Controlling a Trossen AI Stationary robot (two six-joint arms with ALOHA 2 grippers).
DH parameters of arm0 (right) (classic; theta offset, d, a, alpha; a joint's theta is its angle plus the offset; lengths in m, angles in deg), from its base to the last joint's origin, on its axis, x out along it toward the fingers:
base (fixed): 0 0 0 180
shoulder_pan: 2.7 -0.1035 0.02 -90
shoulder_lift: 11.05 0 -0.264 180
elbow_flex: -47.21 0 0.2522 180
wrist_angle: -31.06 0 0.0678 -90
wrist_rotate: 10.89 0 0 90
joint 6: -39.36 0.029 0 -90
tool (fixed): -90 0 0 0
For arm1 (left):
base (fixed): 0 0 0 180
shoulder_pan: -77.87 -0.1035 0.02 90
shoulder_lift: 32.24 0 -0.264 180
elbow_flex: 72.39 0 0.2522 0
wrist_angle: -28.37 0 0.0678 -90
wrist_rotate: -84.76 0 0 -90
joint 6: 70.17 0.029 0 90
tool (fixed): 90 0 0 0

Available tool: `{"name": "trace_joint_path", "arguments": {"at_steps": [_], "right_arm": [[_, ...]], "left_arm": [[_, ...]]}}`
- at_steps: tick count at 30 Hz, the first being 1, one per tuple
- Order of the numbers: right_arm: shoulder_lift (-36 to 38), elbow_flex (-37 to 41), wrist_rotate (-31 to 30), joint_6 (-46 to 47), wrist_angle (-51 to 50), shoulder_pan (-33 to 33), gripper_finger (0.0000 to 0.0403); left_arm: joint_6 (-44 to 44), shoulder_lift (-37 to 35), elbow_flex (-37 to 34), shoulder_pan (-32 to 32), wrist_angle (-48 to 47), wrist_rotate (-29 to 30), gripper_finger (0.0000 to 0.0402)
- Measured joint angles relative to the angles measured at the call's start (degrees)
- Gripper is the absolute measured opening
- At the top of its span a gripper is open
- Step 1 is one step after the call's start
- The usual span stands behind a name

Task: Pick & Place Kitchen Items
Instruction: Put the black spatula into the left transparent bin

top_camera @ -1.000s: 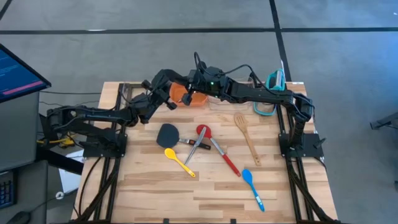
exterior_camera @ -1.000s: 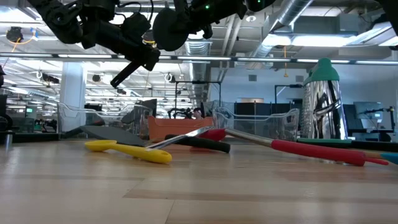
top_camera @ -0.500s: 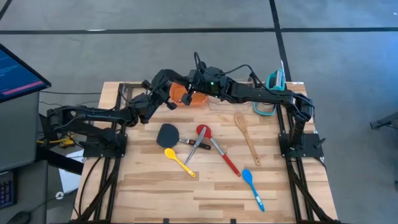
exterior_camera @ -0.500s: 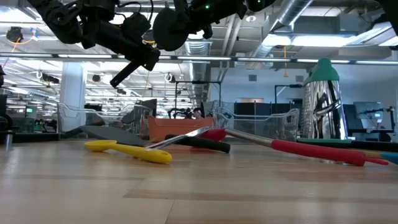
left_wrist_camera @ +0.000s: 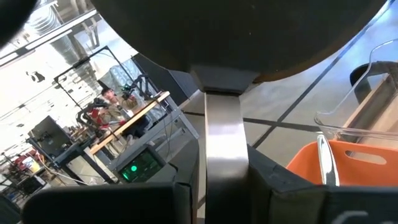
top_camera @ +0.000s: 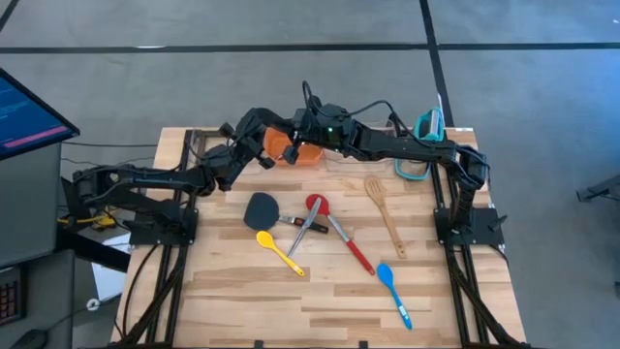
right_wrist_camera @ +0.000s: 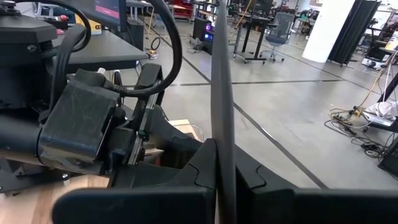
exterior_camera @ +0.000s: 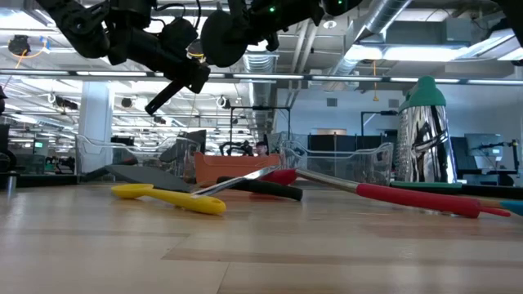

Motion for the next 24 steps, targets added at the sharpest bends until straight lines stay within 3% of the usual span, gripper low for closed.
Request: {"name": "trace_joint_path", "arguments": {"at_steps": [6,18,24], "right_arm": [[0.21,-0.02,0.08,0.18,0.92,-0.09,0.0048],[7.4,-0.11,-1.49,-1.83,-6.98,0.21,0.0209],[16.13,-0.06,-2.89,-2.88,-17.63,-0.13,0.0227]], "left_arm": [[-0.22,0.0,-0.07,-0.33,0.38,0.89,0.006],[1.53,0.0,-0.07,-5.95,0.35,0.87,0.0056],[1.06,0.0,-0.04,-9.55,-2.66,-1.85,0.0055]]}}
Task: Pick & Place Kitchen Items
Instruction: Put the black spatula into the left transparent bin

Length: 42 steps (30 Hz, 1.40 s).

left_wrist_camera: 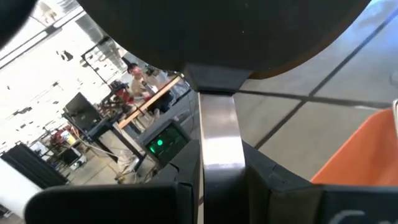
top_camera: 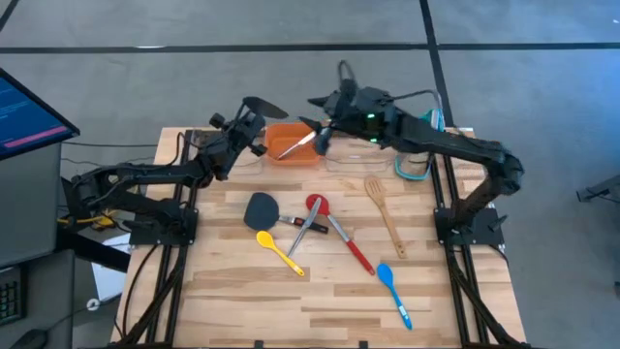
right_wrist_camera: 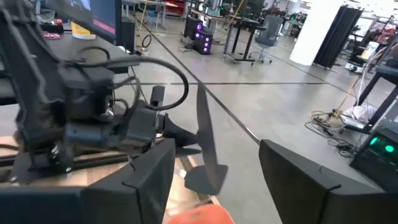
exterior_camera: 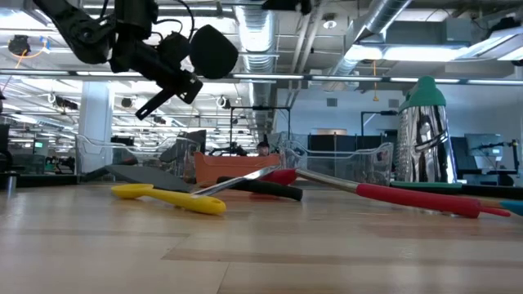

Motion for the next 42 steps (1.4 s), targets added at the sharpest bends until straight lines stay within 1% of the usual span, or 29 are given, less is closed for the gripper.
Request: {"name": "trace_joint_path", "arguments": {"at_steps": [4,6,9,11,16,20,23,25,28,30,32,35,38,42], "right_arm": [[5.39,0.0,-0.11,1.43,-9.13,-0.68,0.021],[7.46,0.0,-0.11,3.13,-12.62,-1.28,0.0199],[9.6,0.0,-0.08,5.01,-16.39,-2.52,0.0184],[10.1,0.0,-0.08,5.66,-18.75,-3.43,0.0176],[10.03,0.04,-0.06,6.34,-22.76,-5.7,0.0163],[8.86,0.18,-0.02,6.47,-24.31,-6.91,0.0156],[7.84,0.09,-0.1,6.47,-23.41,-7.74,0.0152],[7.16,0.42,-0.1,6.45,-25.12,-8.19,0.0148],[6.06,0.34,-0.01,6.08,-25.06,-8.84,0.0143],[5.79,0.34,-0.02,6.04,-25.74,-9.01,0.014],[5.25,0.19,-0.02,6.05,-25.71,-9.0,0.0137],[5.12,0.39,-0.06,6.05,-26.5,-8.94,0.0133],[5.34,0.28,-0.08,6.32,-26.56,-8.95,0.0132],[5.24,0.28,-0.01,6.39,-26.67,-9.01,0.0134]], "left_arm": [[-1.02,-0.02,0.0,-3.73,-3.96,-4.58,0.0055],[-3.51,-0.02,0.0,-6.23,-5.5,-8.93,0.0055],[-10.45,-0.01,0.0,-10.45,-7.69,-17.12,0.0054],[-13.31,-0.02,0.0,-13.19,-9.09,-20.95,0.0054],[-13.31,-0.02,0.0,-17.77,-13.39,-22.38,0.0054],[-13.34,-0.02,0.0,-19.75,-17.59,-25.81,0.0054],[-13.34,-0.01,0.0,-20.72,-20.88,-26.09,0.0054],[-13.34,0.0,0.0,-21.68,-22.44,-26.23,0.0054],[-14.5,-0.01,0.0,-22.86,-24.22,-26.3,0.0054],[-16.75,0.0,0.0,-23.95,-24.87,-28.93,0.0054],[-18.93,0.0,0.0,-25.22,-25.09,-33.6,0.0054],[-19.5,-0.01,0.0,-26.95,-26.44,-38.82,0.0054],[-18.89,0.0,-0.02,-28.63,-28.61,-40.33,0.0054],[-18.38,0.0,-1.12,-30.25,-29.03,-40.38,0.0054]]}}
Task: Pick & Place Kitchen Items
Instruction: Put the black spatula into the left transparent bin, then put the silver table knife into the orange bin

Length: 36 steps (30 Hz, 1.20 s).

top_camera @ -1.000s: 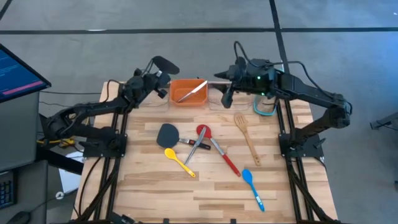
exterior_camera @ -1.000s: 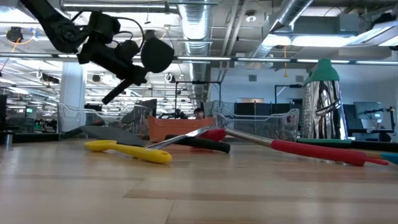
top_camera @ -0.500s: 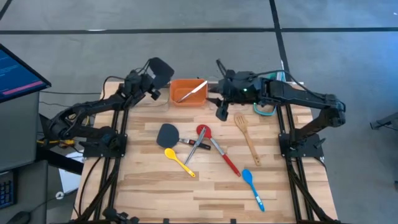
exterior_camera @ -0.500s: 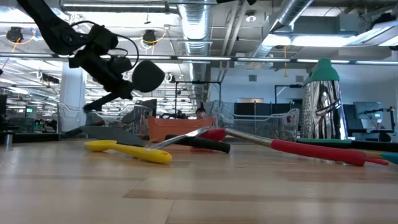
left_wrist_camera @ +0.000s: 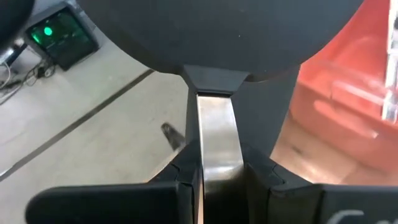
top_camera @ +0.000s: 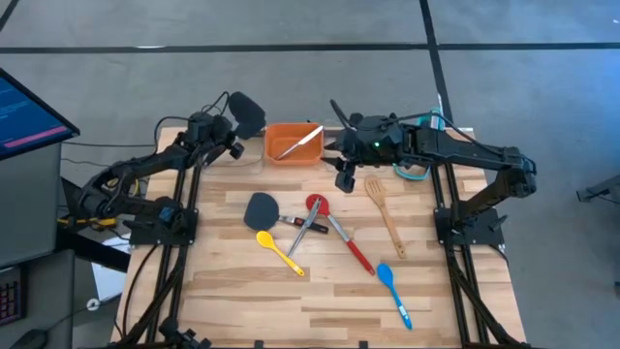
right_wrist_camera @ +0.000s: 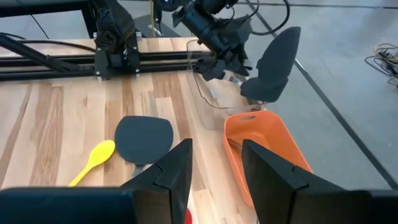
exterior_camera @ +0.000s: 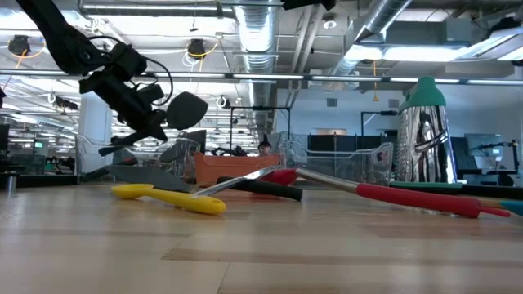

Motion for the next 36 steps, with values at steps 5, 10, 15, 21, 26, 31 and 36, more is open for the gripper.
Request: {"name": "trace_joint_path", "arguments": {"at_steps": [5,10,15,21,26,31,36], "right_arm": [[0.02,0.0,-0.03,0.08,0.0,0.02,0.0131],[0.02,0.0,-0.02,0.08,0.02,0.02,0.0128],[0.02,0.0,-0.02,0.08,-0.01,0.02,0.0128],[0.02,0.0,-0.02,0.08,-0.03,0.02,0.0123],[0.02,0.0,-0.02,0.08,-0.04,0.02,0.0123],[0.02,0.0,-0.02,0.08,-0.33,0.02,0.0122],[0.02,0.0,0.04,0.08,-1.84,-0.03,0.0122]], "left_arm": [[0.36,0.0,-1.63,-0.91,-0.12,-0.05,0.0054],[0.38,0.0,-1.92,-0.9,-0.15,-0.29,0.0057],[0.38,0.0,-1.94,-0.89,-0.04,-0.27,0.0076],[0.38,0.0,-1.94,-0.87,0.22,-0.24,0.0097],[0.38,0.0,-1.96,-0.85,1.29,-0.2,0.0114],[-2.9,-0.09,-1.98,-0.8,8.76,-6.72,0.012],[-9.6,-2.08,-1.98,1.66,14.73,-22.37,0.0109]]}}
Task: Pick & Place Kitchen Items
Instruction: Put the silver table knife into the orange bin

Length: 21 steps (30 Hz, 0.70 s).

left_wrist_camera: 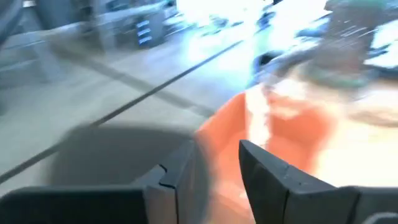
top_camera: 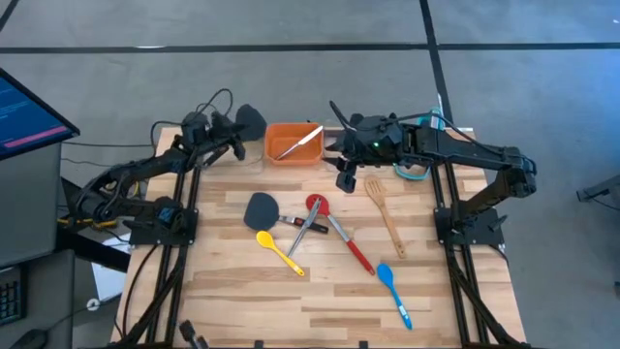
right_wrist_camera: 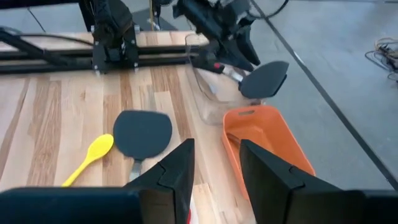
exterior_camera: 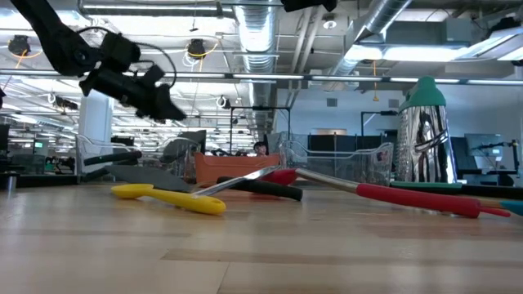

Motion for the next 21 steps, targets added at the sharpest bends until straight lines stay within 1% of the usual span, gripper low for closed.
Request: {"name": "trace_joint_path", "arguments": {"at_steps": [2,9,14,16,21], "right_arm": [[0.0,0.0,-0.01,0.0,-1.24,-0.24,0.0121],[0.0,0.0,-0.02,0.0,-1.56,-1.14,0.0121],[0.0,0.0,-0.06,0.0,-0.55,-1.08,0.0121],[0.0,0.0,-0.08,0.0,-0.55,-1.08,0.012],[0.0,0.0,-0.06,0.0,-0.52,-1.08,0.012]], "left_arm": [[-0.33,-1.48,0.0,2.04,0.35,-2.45,0.0096],[-0.22,-8.43,0.0,10.98,0.96,-1.95,0.0045],[-0.31,-13.63,0.0,15.89,0.91,-1.89,0.0013],[-0.31,-15.35,0.0,17.65,0.82,-1.87,0.0005],[-0.33,-18.5,0.0,21.66,0.81,-1.84,0.0006]]}}
